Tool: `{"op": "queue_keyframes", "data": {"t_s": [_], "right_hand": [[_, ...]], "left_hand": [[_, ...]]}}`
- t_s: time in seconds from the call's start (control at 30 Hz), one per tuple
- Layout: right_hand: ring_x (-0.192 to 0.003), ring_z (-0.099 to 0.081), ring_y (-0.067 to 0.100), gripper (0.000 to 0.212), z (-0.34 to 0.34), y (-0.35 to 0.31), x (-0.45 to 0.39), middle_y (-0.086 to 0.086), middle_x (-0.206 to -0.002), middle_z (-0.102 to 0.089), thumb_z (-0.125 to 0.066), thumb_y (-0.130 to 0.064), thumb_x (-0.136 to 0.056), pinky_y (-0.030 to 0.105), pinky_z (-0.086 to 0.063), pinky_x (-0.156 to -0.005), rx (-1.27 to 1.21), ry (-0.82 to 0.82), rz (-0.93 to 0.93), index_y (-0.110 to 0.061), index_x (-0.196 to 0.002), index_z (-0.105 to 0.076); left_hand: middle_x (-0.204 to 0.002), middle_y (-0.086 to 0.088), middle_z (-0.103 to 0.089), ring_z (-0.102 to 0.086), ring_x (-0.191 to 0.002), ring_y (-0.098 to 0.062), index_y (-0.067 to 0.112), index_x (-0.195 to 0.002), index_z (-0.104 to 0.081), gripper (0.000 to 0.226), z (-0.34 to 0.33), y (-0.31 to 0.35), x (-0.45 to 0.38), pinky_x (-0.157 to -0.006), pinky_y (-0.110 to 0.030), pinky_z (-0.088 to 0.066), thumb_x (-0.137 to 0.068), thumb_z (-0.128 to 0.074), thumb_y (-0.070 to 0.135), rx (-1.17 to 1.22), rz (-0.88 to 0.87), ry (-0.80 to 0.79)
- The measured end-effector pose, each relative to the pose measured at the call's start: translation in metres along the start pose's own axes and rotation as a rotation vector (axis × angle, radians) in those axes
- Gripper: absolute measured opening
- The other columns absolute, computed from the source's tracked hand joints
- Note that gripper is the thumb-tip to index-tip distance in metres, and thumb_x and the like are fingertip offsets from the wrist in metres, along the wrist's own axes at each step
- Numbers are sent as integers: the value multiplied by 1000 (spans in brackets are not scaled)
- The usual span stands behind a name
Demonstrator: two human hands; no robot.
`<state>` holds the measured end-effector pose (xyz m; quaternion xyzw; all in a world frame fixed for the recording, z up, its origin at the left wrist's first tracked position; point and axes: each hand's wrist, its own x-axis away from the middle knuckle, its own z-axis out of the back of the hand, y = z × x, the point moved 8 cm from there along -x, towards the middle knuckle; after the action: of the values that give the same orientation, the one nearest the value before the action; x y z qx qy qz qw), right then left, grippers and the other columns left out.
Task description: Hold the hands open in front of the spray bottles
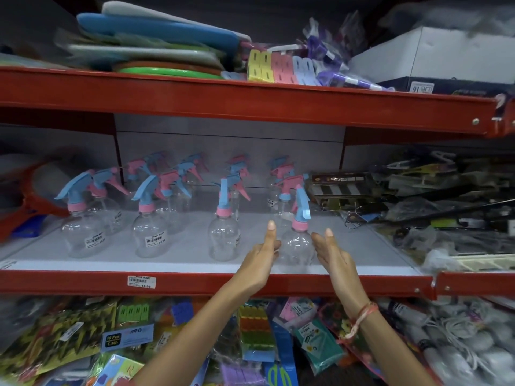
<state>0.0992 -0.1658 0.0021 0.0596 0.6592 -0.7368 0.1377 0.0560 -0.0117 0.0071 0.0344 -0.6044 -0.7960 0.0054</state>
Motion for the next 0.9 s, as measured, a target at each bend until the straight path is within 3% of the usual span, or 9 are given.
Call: {"op": "queue_keyframes", "data": {"t_s": [0.2,0.3,0.37,0.43,0.5,0.63,0.77,0.9], "right_hand": [[-129,-47,9,75,1,0,10,1,-142,-52,-29,-68,-85,37,-31,-116,-2,-15,12,-16,-135,-50],[-130,-47,10,78,5,-1,15,-1,-140,-54,-28,-74,-81,36,-33,-114,24,60,19,-21,-133,-52],[-124,-53,12,71,9,-9,24,-3,-132,-60,-28,-70,-83,29,-39,-106,27,181,63,-25,-130,-56],[-101,-61,13,50,10,-28,40,-9,-108,-66,-30,-53,-94,22,-47,-84,16,310,165,-25,-119,-63],[-87,-62,13,40,1,-46,52,-10,-99,-66,-31,-41,-98,25,-49,-77,-4,352,278,-24,-108,-66],[-99,-64,1,37,-41,-51,45,-8,-104,-70,-32,-43,-98,20,-49,-88,-67,182,317,-28,-101,-66],[-108,-63,8,49,-86,-46,16,-2,-113,-70,-29,-54,-91,28,-45,-100,-130,2,190,-25,-104,-66],[-117,-58,17,55,-118,-30,-14,8,-126,-63,-27,-49,-97,30,-41,-104,-161,-94,1,-12,-119,-62]], "left_hand": [[-148,-4,-45,-41,-136,-18,18,-139,-43,117,-3,1,12,-118,-46,-24,-57,-7,94,-35,-9,7],[-148,-1,-44,-39,-137,-17,22,-139,-43,115,-3,1,19,-118,-46,-23,-57,-6,94,-55,-26,-3],[-147,2,-45,-39,-136,-15,24,-138,-44,108,3,2,23,-118,-45,-23,-62,-6,91,-60,-66,24],[-144,4,-49,-43,-132,-12,25,-133,-50,100,15,3,26,-117,-43,-26,-67,-8,87,-42,-113,88],[-137,5,-55,-48,-127,-10,25,-126,-56,86,31,3,29,-115,-40,-30,-75,-11,79,-8,-158,160],[-123,-1,-65,-57,-118,-14,23,-109,-64,63,71,0,30,-109,-38,-38,-88,-19,62,84,-206,347],[-114,-3,-68,-60,-111,-16,24,-101,-66,51,110,-9,29,-106,-41,-41,-96,-23,50,150,-201,543],[-127,-8,-62,-54,-119,-22,17,-115,-62,55,138,-21,24,-109,-46,-37,-96,-22,50,179,-131,650]]}}
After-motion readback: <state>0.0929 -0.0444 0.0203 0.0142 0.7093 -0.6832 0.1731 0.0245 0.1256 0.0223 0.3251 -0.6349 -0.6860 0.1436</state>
